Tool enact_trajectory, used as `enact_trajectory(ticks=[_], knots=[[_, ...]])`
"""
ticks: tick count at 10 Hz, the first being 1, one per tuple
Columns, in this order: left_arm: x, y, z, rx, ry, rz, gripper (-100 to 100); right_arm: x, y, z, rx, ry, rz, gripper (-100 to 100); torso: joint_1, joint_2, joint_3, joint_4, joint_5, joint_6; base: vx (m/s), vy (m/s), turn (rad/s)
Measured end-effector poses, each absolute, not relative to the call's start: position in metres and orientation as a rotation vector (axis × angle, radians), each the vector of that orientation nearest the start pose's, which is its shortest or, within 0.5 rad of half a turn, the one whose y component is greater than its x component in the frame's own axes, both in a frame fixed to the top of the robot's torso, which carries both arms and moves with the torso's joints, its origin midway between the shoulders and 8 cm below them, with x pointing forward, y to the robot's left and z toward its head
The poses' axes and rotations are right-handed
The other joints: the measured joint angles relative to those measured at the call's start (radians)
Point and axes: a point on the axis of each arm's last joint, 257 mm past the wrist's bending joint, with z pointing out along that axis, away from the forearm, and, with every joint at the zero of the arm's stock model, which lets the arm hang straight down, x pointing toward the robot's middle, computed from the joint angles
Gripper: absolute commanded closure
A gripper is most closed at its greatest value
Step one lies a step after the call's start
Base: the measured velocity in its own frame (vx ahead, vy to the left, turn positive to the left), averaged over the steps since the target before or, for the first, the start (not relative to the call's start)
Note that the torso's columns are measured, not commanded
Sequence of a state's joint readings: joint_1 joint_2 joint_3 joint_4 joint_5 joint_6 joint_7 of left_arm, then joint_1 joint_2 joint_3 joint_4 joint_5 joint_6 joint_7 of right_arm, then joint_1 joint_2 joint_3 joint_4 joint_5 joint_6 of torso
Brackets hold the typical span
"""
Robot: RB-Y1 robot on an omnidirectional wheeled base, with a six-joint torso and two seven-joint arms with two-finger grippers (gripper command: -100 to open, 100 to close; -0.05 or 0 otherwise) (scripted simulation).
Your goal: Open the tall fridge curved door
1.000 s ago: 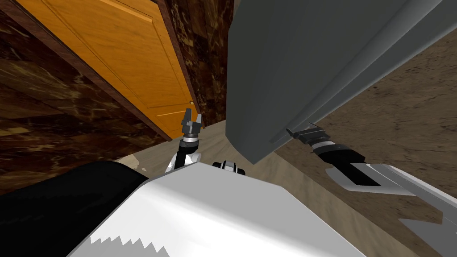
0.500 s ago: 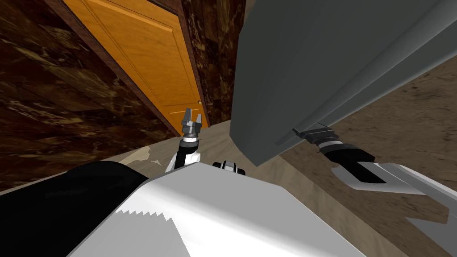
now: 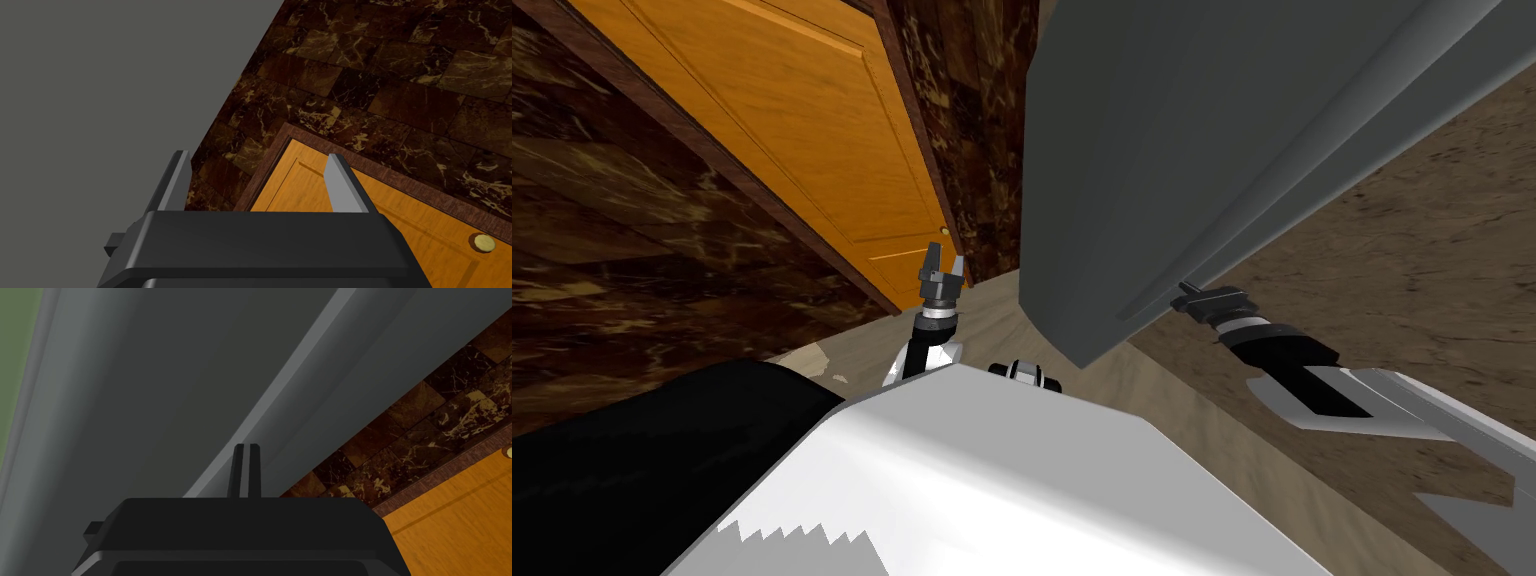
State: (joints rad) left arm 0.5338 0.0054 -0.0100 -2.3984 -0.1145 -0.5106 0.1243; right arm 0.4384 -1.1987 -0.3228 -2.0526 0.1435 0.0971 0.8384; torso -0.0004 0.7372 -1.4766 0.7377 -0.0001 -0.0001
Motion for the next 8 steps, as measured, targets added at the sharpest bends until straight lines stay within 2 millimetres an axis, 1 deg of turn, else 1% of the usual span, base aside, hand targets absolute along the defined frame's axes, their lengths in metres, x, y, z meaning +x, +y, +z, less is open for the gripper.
enact_trajectory(ticks=[1,2,6,7,8], knots=[[0.318,0.258,0.066,-0.549,0.590,-1.365,0,0.465,-0.425,0.003,-0.581,1.441,-0.428,100,0.001,0.001,0.001,0.001,0.000,0.000,0.025,-0.010,-0.025],[0.318,0.258,0.066,-0.549,0.590,-1.365,0,0.464,-0.424,0.003,-0.582,1.441,-0.427,-100,0.001,0.003,0.002,0.001,0.000,0.000,0.005,0.004,-0.054],[0.318,0.258,0.066,-0.549,0.590,-1.365,0,0.467,-0.414,0.024,-0.614,1.429,-0.436,-100,0.001,0.001,0.001,0.000,0.000,0.000,-0.006,0.011,-0.047],[0.318,0.258,0.066,-0.549,0.590,-1.365,0,0.467,-0.414,0.024,-0.613,1.429,-0.437,-100,0.000,0.000,0.000,0.000,0.000,0.000,0.008,-0.026,0.046],[0.318,0.258,0.066,-0.549,0.590,-1.365,0,0.466,-0.409,0.025,-0.613,1.428,-0.437,-100,-0.002,-0.001,0.000,0.000,0.000,0.000,0.032,-0.070,0.084]])
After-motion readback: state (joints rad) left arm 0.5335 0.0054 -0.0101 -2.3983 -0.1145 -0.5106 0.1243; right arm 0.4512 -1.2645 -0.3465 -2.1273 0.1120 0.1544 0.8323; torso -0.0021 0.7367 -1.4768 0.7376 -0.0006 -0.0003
